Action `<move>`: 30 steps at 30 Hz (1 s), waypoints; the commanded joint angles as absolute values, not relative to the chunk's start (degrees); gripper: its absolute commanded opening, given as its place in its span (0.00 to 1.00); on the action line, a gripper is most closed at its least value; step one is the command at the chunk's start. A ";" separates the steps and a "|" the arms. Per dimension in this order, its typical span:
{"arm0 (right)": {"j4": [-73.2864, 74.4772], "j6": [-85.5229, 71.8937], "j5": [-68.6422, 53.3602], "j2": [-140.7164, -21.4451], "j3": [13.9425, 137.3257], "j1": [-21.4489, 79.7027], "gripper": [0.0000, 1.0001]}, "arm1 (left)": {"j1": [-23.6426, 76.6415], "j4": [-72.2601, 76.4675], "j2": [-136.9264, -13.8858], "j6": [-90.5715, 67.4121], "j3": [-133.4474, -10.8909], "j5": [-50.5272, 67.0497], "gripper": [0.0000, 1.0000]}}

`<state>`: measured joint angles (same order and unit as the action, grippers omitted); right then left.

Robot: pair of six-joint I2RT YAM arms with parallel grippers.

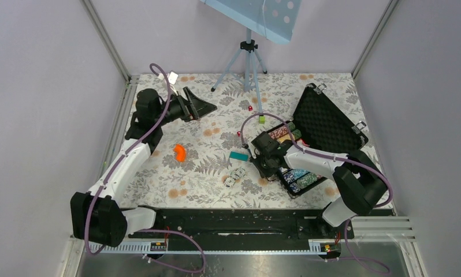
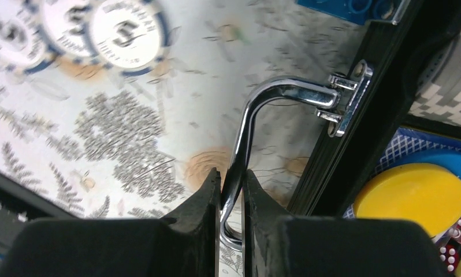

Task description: Pack up texas hold em set

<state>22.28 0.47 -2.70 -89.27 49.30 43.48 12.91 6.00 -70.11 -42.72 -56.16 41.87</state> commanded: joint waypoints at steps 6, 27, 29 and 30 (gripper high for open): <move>26.33 18.25 -18.98 -91.18 55.68 53.77 0.00 | 6.12 3.76 -66.32 -40.63 -52.60 44.00 0.81; 31.77 31.64 -16.11 -82.83 50.77 55.81 0.00 | 3.24 2.56 -66.07 -39.29 -49.76 44.86 0.81; 32.67 31.39 -16.85 -82.09 50.65 55.81 0.00 | 3.25 2.63 -66.14 -39.13 -49.55 44.79 0.81; 32.76 31.03 -16.90 -81.79 50.44 55.77 0.00 | 3.25 2.56 -66.12 -39.11 -49.50 44.75 0.81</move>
